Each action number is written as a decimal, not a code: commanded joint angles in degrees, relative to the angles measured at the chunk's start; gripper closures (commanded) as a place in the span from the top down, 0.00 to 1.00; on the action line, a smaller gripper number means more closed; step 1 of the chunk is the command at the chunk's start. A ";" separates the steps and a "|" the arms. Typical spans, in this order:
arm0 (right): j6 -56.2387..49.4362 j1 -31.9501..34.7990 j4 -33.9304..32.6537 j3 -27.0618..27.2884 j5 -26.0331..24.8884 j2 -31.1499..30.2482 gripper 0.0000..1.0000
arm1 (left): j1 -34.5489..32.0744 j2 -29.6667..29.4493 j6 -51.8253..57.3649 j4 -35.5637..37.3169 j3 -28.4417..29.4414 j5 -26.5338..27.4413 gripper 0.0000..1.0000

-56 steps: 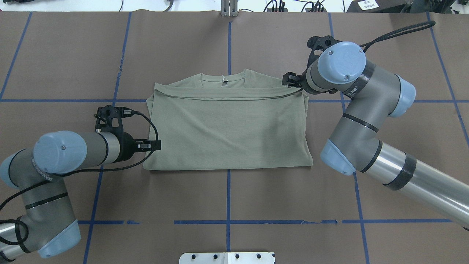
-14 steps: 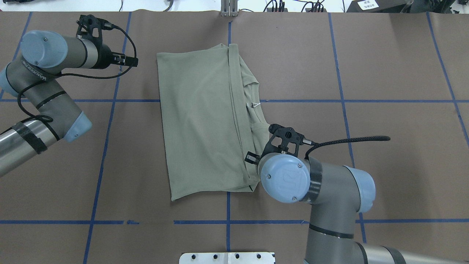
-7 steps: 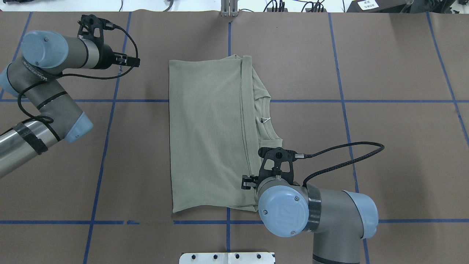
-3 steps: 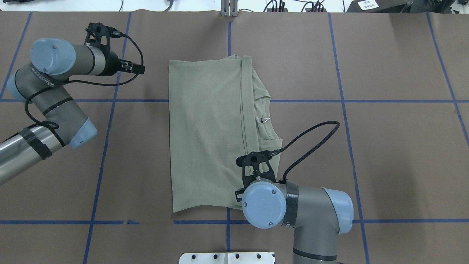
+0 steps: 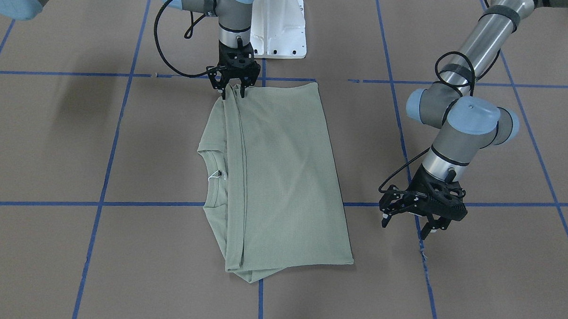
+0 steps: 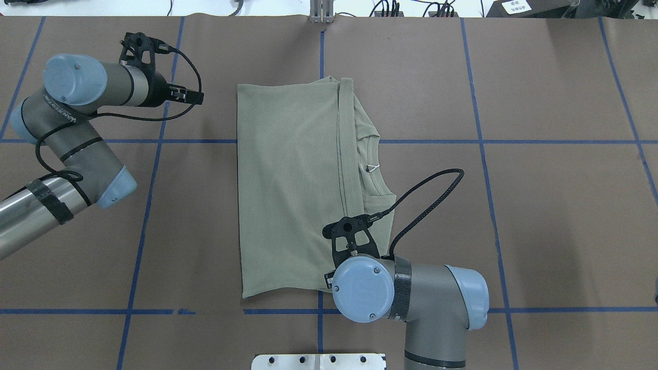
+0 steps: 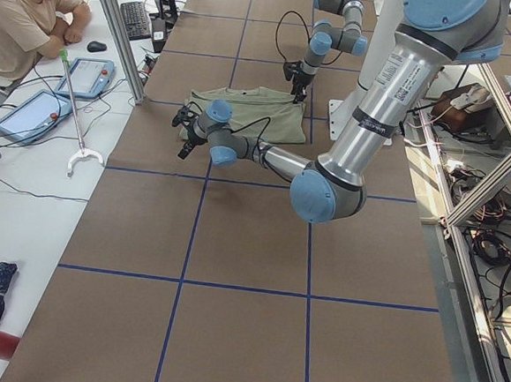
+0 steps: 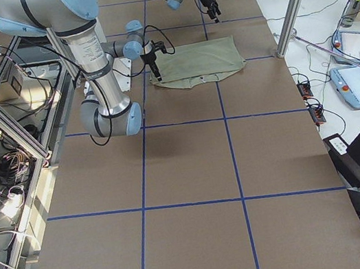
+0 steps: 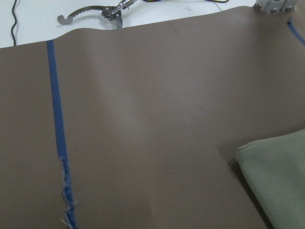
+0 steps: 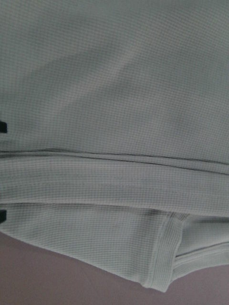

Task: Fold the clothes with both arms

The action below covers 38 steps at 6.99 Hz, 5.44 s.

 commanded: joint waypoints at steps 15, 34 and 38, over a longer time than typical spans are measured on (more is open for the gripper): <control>17.29 2.79 2.95 7.58 -0.57 -8.76 1.00 | 1.18 1.33 -3.43 -2.90 -0.32 -0.09 1.00; 7.63 24.46 21.04 -0.98 16.32 -8.21 1.00 | 12.99 9.66 -22.63 12.14 -28.70 -2.13 1.00; 31.63 10.94 23.11 17.41 4.75 -19.83 1.00 | 36.10 17.06 -51.77 16.53 -41.72 17.87 0.94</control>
